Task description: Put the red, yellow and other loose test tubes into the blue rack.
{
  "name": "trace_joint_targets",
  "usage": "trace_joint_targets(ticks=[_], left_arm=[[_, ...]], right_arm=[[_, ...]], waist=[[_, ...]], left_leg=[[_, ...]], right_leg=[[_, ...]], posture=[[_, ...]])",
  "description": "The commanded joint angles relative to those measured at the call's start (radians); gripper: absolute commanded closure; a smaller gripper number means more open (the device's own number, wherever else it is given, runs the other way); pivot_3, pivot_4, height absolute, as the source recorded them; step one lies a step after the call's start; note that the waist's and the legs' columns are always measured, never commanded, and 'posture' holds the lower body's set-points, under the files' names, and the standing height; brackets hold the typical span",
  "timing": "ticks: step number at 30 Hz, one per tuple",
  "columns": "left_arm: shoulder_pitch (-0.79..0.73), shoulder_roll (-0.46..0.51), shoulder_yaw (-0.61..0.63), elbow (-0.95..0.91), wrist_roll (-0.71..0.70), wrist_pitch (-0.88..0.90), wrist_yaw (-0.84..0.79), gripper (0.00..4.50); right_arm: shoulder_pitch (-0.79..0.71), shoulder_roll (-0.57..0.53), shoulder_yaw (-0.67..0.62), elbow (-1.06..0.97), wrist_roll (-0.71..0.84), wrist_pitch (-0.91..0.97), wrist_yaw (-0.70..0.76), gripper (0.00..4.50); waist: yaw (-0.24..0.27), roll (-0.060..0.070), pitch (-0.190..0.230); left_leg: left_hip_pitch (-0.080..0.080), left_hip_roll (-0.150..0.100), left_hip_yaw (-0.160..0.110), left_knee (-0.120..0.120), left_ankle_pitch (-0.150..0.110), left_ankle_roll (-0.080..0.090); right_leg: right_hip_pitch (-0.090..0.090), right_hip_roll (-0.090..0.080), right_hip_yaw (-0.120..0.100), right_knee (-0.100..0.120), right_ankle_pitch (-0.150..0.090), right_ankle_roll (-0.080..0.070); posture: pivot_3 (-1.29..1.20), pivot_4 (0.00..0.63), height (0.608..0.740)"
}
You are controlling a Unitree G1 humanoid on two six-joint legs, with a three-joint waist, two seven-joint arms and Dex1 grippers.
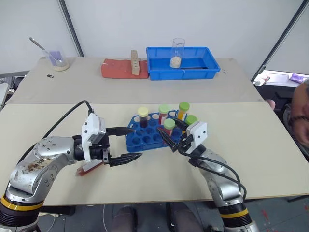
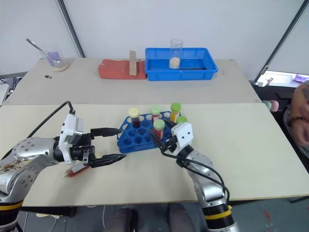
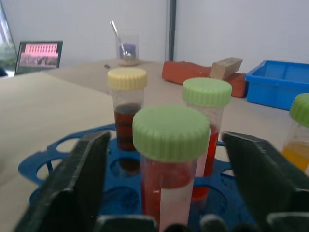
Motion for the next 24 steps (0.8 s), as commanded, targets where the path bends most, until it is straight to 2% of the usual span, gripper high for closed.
trace_joint_targets(ticks=[1,5,8,12,16,24], left_arm=[[-0.016,0.07,0.044,-0.027,0.014,0.026,0.001,0.0],[-0.006,0.231,0.053,-0.016,0.068,0.067,-0.046,0.0],[0.015,0.409,0.009,0.022,0.202,0.042,-0.107,0.0],[0.008,0.513,-0.028,0.07,0.26,0.088,-0.129,0.0],[0.013,0.545,-0.089,0.094,0.306,0.132,-0.136,0.0],[-0.032,0.462,-0.255,0.126,0.42,0.164,-0.098,0.0]], right_arm=[[0.029,-0.076,-0.011,-0.129,0.019,0.06,0.055,0.09],[0.064,-0.229,-0.042,-0.24,0.053,0.143,0.15,0.09],[0.066,-0.407,-0.095,-0.33,0.177,0.246,0.318,0.09],[0.037,-0.545,-0.128,-0.407,0.331,0.36,0.44,0.09],[-0.013,-0.583,-0.126,-0.442,0.41,0.436,0.478,0.09],[-0.066,-0.587,-0.101,-0.461,0.456,0.497,0.499,0.09]], waist=[[0.001,0.0,0.0],[0.001,0.0,0.0],[0.001,0.0,0.001],[0.005,0.0,0.002],[0.004,-0.001,0.002],[0.013,-0.002,0.003]], left_leg=[[0.0,0.0,0.0,0.0,0.0,0.0],[0.0,0.0,0.0,0.0,0.0,0.0],[0.001,0.0,0.001,-0.001,0.0,0.0],[0.005,0.0,0.003,-0.006,0.0,0.0],[0.005,0.001,0.003,-0.008,0.0,0.0],[0.002,0.0,0.003,-0.008,0.0,0.0]], right_leg=[[0.0,0.0,0.0,0.0,0.0,0.0],[0.0,0.0,0.0,0.0,-0.001,0.0],[-0.001,0.0,0.0,-0.001,-0.001,0.0],[0.0,-0.001,0.0,-0.001,-0.002,-0.002],[-0.001,0.0,0.0,-0.001,-0.003,-0.003],[-0.002,-0.001,0.0,-0.002,-0.004,-0.002]], posture=[[0.0,0.15,0.74],[0.0,0.15,0.74],[0.0,0.15,0.74],[0.0,0.15,0.74],[0.0,0.15,0.74],[0.0,0.15,0.74]])
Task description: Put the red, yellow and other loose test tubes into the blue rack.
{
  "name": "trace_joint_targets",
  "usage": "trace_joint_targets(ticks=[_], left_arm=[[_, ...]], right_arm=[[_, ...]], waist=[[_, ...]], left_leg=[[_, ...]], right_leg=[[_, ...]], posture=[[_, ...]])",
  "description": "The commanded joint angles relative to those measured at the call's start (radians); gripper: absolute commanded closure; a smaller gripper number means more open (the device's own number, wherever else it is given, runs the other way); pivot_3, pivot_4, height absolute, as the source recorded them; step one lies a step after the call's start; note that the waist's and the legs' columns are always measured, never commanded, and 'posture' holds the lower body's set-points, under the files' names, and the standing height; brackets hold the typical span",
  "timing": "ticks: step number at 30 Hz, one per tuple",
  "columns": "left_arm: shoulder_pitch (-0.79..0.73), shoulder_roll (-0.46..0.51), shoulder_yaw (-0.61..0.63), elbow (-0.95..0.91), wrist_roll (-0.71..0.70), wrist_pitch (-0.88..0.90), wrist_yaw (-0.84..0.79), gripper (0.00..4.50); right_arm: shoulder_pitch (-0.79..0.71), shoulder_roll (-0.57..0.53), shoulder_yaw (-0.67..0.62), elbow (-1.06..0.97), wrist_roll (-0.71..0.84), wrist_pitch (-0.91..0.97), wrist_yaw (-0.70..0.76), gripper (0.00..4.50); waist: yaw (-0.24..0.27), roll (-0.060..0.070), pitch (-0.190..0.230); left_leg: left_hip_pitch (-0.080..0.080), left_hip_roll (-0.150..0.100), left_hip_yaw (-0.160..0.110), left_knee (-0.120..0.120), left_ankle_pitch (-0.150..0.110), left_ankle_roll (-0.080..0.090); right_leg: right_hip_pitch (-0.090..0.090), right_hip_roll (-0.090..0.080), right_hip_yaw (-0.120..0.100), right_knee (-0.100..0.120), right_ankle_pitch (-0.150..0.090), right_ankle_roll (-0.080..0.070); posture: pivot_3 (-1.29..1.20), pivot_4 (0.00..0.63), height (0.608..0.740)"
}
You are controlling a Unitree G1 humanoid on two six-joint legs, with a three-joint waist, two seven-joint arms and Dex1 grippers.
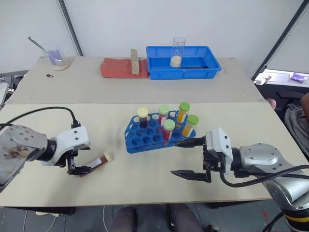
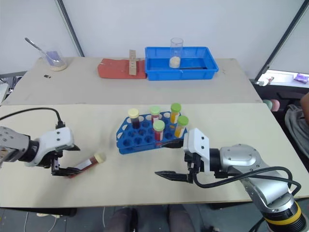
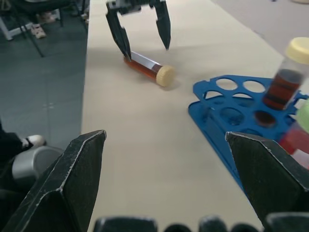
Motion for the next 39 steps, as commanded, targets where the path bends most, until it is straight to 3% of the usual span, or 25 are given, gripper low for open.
trace_joint_targets(ticks=[1,14,17,21,23,28,32,36,39], left_arm=[[-0.06,-0.041,-0.065,0.025,0.072,0.009,0.023,0.0],[-0.298,-0.174,-0.255,0.054,0.194,0.139,0.01,0.0],[-0.297,-0.165,-0.274,0.042,0.207,0.149,-0.005,0.91],[-0.274,-0.147,-0.285,0.025,0.223,0.145,-0.019,2.89],[-0.263,-0.146,-0.285,0.02,0.23,0.14,-0.019,3.58],[-0.24,-0.141,-0.244,0.01,0.218,0.106,-0.036,3.59],[-0.263,-0.206,-0.11,0.034,0.113,0.075,-0.049,3.59],[-0.347,-0.363,0.094,0.017,-0.117,0.103,-0.057,3.59],[-0.401,-0.542,0.169,-0.009,-0.235,0.136,0.054,3.59]], right_arm=[[-0.022,-0.004,-0.004,-0.043,0.041,0.022,0.01,0.09],[-0.029,-0.022,-0.009,-0.057,0.082,0.073,0.014,0.09],[-0.035,-0.025,-0.017,-0.058,0.096,0.082,0.01,0.05],[-0.043,-0.026,-0.028,-0.059,0.113,0.092,0.003,0.05],[-0.048,-0.025,-0.03,-0.058,0.119,0.096,0.0,0.05],[-0.048,-0.032,-0.04,-0.056,0.126,0.097,-0.004,0.05],[-0.028,-0.056,-0.061,-0.056,0.106,0.078,0.005,0.05],[0.023,-0.083,-0.122,-0.065,0.075,0.035,0.005,0.05],[0.076,-0.121,-0.17,-0.076,0.062,0.011,0.033,0.05]], waist=[[0.006,0.0,0.0],[0.018,-0.001,0.0],[0.016,-0.001,0.0],[0.017,-0.001,0.0],[0.017,-0.001,0.0],[0.017,-0.001,0.0],[0.019,-0.001,0.0],[0.031,-0.001,0.0],[0.035,-0.001,0.0]], left_leg=[[0.0,0.0,0.0,0.0,0.0,0.0],[-0.001,-0.001,-0.001,0.002,0.0,0.0],[-0.001,-0.001,-0.001,0.002,0.0,0.0],[0.0,-0.001,-0.002,0.002,0.0,0.0],[0.0,-0.001,-0.002,0.003,0.0,0.0],[0.0,-0.001,-0.002,0.004,0.0,0.0],[-0.001,-0.001,-0.002,0.004,0.0,0.0],[-0.002,-0.001,-0.003,0.006,0.0,0.0],[-0.005,-0.002,-0.004,0.013,0.0,0.0]], right_leg=[[0.0,0.0,0.0,0.0,0.0,0.0],[0.001,0.0,0.0,0.0,0.001,0.001],[0.001,0.001,0.0,0.001,0.001,0.001],[0.001,0.001,0.0,0.002,0.001,0.001],[0.001,0.001,0.0,0.002,0.001,0.001],[0.002,0.001,0.001,0.002,0.001,0.002],[0.001,0.001,0.0,0.002,0.001,0.002],[0.002,0.001,-0.001,0.002,0.001,0.002],[0.003,0.0,0.0,0.002,0.003,0.006]], posture=[[0.0,0.15,0.74],[0.0,0.15,0.74],[0.0,0.15,0.74],[0.0,0.15,0.74],[0.0,0.15,0.74],[0.0,0.15,0.74],[0.0,0.15,0.74],[0.0,0.15,0.74],[0.0,0.15,0.74]])
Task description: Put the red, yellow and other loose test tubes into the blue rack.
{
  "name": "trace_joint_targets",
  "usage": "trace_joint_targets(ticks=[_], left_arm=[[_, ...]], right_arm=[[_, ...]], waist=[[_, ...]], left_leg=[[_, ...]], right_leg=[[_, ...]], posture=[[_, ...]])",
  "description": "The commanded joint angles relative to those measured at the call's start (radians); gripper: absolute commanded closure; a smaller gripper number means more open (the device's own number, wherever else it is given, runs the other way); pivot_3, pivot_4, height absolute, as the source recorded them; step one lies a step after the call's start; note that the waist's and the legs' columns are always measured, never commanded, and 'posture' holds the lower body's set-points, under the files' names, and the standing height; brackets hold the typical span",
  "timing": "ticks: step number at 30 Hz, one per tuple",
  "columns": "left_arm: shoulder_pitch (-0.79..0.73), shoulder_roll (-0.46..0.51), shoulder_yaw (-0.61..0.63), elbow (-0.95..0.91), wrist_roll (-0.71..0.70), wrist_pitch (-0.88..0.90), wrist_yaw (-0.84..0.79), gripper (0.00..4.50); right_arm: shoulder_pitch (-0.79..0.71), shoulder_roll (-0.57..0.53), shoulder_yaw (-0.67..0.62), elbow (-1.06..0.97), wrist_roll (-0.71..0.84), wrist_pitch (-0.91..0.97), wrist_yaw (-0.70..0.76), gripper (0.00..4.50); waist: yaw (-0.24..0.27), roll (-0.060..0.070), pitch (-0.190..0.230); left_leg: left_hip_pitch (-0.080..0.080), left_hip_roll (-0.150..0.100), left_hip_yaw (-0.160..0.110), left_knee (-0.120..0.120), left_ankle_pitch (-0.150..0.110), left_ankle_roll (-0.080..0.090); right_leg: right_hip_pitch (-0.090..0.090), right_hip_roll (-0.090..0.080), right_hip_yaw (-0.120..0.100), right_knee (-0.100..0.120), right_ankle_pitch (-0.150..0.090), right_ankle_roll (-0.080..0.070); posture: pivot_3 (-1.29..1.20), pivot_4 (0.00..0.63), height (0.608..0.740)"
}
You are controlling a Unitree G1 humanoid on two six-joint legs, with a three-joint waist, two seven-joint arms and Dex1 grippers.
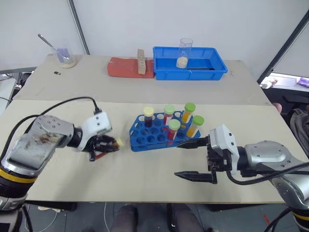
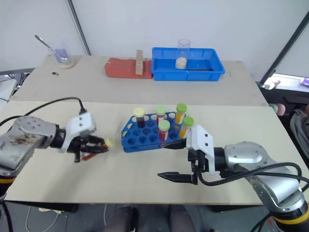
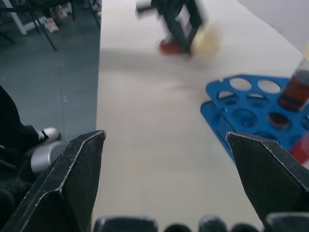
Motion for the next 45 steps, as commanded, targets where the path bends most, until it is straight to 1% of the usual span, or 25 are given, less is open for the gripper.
trace_joint_targets(ticks=[1,3,5,9,12,16,21,24,32,42,45], left_arm=[[-0.05,-0.148,0.083,-0.054,-0.121,0.016,0.122,3.59],[-0.048,-0.244,0.076,-0.052,-0.116,-0.024,0.195,3.59],[-0.032,-0.32,0.051,-0.04,-0.087,-0.088,0.247,3.59],[0.008,-0.415,-0.006,0.011,-0.017,-0.216,0.302,3.59],[0.032,-0.452,-0.044,0.059,0.025,-0.299,0.312,3.59],[0.052,-0.484,-0.079,0.129,0.074,-0.392,0.319,3.59],[0.067,-0.514,-0.105,0.187,0.102,-0.446,0.328,3.59],[0.066,-0.531,-0.115,0.197,0.11,-0.46,0.336,3.59],[0.088,-0.572,-0.135,0.209,0.136,-0.496,0.367,3.59],[0.145,-0.602,-0.11,0.204,0.146,-0.564,0.424,3.59],[0.183,-0.609,-0.108,0.204,0.17,-0.605,0.454,3.59]], right_arm=[[0.034,-0.041,-0.08,-0.039,0.003,-0.038,0.034,0.05],[0.045,-0.052,-0.102,-0.048,0.02,-0.027,0.032,0.05],[0.05,-0.062,-0.121,-0.059,0.041,-0.005,0.023,0.05],[0.071,-0.095,-0.164,-0.076,0.074,0.032,0.021,0.05],[0.088,-0.114,-0.197,-0.08,0.086,0.053,0.009,0.05],[0.106,-0.125,-0.221,-0.087,0.089,0.061,-0.006,0.05],[0.119,-0.122,-0.237,-0.103,0.107,0.076,-0.035,0.05],[0.122,-0.121,-0.239,-0.109,0.113,0.082,-0.046,0.05],[0.102,-0.102,-0.255,-0.1,0.169,0.125,-0.136,0.05],[0.091,-0.088,-0.238,-0.097,0.173,0.117,-0.184,0.05],[0.084,-0.076,-0.229,-0.096,0.167,0.113,-0.198,0.05]], waist=[[0.0,0.0,0.0],[-0.003,0.0,0.0],[-0.009,0.0,0.0],[-0.015,0.0,0.0],[-0.015,0.0,0.0],[-0.013,0.0,0.0],[-0.013,0.0,0.0],[-0.013,0.0,0.0],[-0.013,0.0,0.0],[-0.013,0.0,0.0],[-0.013,0.0,0.0]], left_leg=[[0.0,-0.001,0.0,0.001,0.0,0.0],[0.002,-0.001,0.001,0.002,0.0,0.0],[0.004,-0.001,0.0,0.002,0.0,0.0],[0.005,-0.001,0.0,0.002,0.0,0.0],[0.005,-0.001,-0.001,0.001,0.0,0.0],[0.004,-0.002,-0.001,0.002,0.0,0.0],[0.004,-0.002,-0.002,0.002,0.0,0.0],[0.005,-0.002,-0.002,0.002,0.0,0.0],[0.006,-0.002,-0.002,0.002,0.0,0.0],[0.009,-0.002,-0.003,0.001,0.0,0.0],[0.009,-0.002,-0.003,0.001,0.0,0.0]], right_leg=[[0.0,0.0,0.001,0.0,0.001,0.001],[0.004,-0.001,0.002,-0.001,0.004,0.007],[0.006,-0.001,0.003,-0.002,0.005,0.008],[0.007,0.0,0.002,-0.001,0.005,0.007],[0.007,0.0,0.002,-0.001,0.005,0.007],[0.007,0.0,0.002,-0.002,0.005,0.006],[0.008,0.0,0.002,-0.003,0.005,0.006],[0.009,0.0,0.002,-0.004,0.005,0.006],[0.011,-0.001,0.002,-0.005,0.005,0.006],[0.015,-0.001,0.002,-0.006,0.003,0.005],[0.015,-0.001,0.002,-0.006,0.003,0.005]], posture=[[0.0,0.15,0.74],[0.0,0.15,0.74],[0.0,0.15,0.74],[0.0,0.15,0.74],[0.0,0.15,0.74],[0.0,0.15,0.74],[0.0,0.15,0.74],[0.0,0.15,0.74],[0.0,0.15,0.74],[0.0,0.15,0.74],[0.0,0.15,0.74]])
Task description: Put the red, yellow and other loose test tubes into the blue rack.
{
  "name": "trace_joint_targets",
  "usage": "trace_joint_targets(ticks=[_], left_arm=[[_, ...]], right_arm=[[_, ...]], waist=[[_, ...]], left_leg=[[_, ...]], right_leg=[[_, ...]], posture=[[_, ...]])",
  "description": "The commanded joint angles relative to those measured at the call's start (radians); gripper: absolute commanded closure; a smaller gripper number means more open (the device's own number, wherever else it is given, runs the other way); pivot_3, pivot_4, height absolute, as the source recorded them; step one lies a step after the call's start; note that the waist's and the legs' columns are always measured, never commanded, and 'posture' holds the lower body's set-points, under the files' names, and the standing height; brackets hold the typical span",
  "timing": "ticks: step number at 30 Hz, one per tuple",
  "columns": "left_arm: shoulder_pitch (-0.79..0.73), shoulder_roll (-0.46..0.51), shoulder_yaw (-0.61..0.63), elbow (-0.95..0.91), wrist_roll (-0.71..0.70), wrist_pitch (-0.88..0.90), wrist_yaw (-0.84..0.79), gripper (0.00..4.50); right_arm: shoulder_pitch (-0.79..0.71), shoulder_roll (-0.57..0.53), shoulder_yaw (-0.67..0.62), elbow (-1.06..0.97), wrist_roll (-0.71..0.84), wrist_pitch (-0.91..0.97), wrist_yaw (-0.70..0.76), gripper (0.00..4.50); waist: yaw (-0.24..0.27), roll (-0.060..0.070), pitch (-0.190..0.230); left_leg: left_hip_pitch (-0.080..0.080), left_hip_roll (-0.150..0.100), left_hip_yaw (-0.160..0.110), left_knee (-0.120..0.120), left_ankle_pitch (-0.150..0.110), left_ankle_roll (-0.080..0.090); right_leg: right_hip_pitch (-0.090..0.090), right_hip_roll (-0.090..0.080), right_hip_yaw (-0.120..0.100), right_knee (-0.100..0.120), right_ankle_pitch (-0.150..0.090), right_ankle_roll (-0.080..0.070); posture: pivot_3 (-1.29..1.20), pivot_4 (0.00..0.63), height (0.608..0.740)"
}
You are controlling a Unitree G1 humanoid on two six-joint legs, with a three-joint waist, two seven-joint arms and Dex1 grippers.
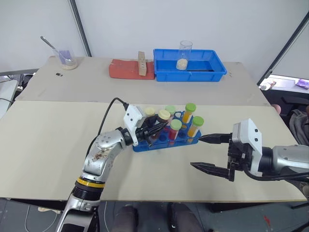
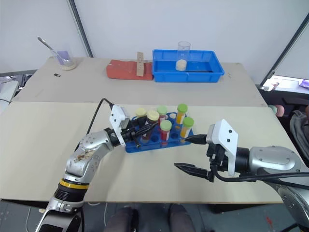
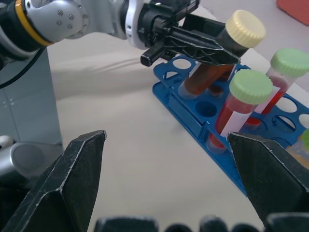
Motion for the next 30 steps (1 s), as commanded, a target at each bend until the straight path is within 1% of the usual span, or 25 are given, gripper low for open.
trace_joint_targets(ticks=[1,9,16,18,19,23,24,27,30], left_arm=[[0.041,-0.004,0.0,-0.004,0.031,-0.043,0.032,3.59],[0.083,-0.019,0.0,0.002,0.038,-0.111,0.064,3.59],[0.133,-0.017,-0.005,0.005,0.048,-0.151,0.077,3.59],[0.135,-0.016,-0.002,0.01,0.051,-0.157,0.083,2.56],[0.136,-0.014,-0.001,0.01,0.051,-0.158,0.083,2.18],[0.154,0.01,0.009,-0.012,0.043,-0.152,0.063,0.28],[0.163,0.025,0.014,-0.026,0.043,-0.146,0.059,0.05],[0.187,0.089,0.038,-0.081,0.033,-0.12,0.037,0.05],[0.21,0.213,0.129,-0.185,-0.016,-0.038,0.007,0.05]], right_arm=[[-0.018,0.012,-0.011,-0.017,0.007,-0.009,-0.018,0.05],[-0.022,0.046,0.006,-0.019,-0.001,-0.008,-0.06,0.05],[-0.011,0.045,0.011,-0.015,-0.009,-0.01,-0.07,0.05],[-0.013,0.045,0.011,-0.011,-0.011,-0.011,-0.069,0.05],[-0.014,0.045,0.011,-0.009,-0.012,-0.011,-0.068,0.05],[-0.015,0.044,0.013,-0.003,-0.018,-0.014,-0.062,0.05],[-0.014,0.044,0.015,-0.001,-0.021,-0.015,-0.061,0.05],[-0.015,0.047,0.015,0.014,-0.042,-0.028,-0.058,0.05],[-0.012,0.029,-0.009,0.058,-0.08,-0.054,-0.026,0.05]], waist=[[0.0,0.0,0.0],[-0.001,0.0,0.0],[-0.002,0.0,0.0],[-0.002,0.0,0.0],[-0.002,0.0,0.0],[-0.002,0.0,0.0],[-0.002,0.0,0.0],[-0.003,0.0,0.0],[-0.005,0.0,0.0]], left_leg=[[0.0,0.0,0.0,0.0,0.0,0.0],[0.001,0.0,0.0,0.0,0.0,0.0],[0.001,0.0,0.0,-0.001,0.0,0.0],[0.001,0.001,0.0,-0.001,0.0,0.0],[0.001,0.0,0.0,-0.001,0.0,0.0],[0.0,0.0,0.0,-0.001,0.0,0.0],[0.0,0.001,0.0,-0.001,0.0,0.0],[0.0,0.001,0.0,-0.002,0.0,0.0],[-0.001,0.002,0.001,-0.003,0.0,0.0]], right_leg=[[0.0,0.0,0.0,0.0,0.0,0.0],[0.001,0.0,0.0,0.0,0.0,0.0],[0.001,0.0,0.0,0.0,0.0,0.0],[0.0,0.0,0.0,0.0,0.0,-0.001],[0.0,0.0,0.0,0.0,0.0,-0.001],[-0.001,0.0,0.0,-0.001,0.0,-0.001],[-0.001,0.0,0.0,-0.001,0.0,-0.001],[-0.001,0.0,-0.001,-0.003,0.0,0.0],[-0.002,0.0,-0.001,-0.004,0.0,-0.001]], posture=[[0.0,0.15,0.74],[0.0,0.15,0.74],[0.0,0.15,0.74],[0.0,0.15,0.74],[0.0,0.15,0.74],[0.0,0.15,0.74],[0.0,0.15,0.74],[0.0,0.15,0.74],[0.0,0.15,0.74]])
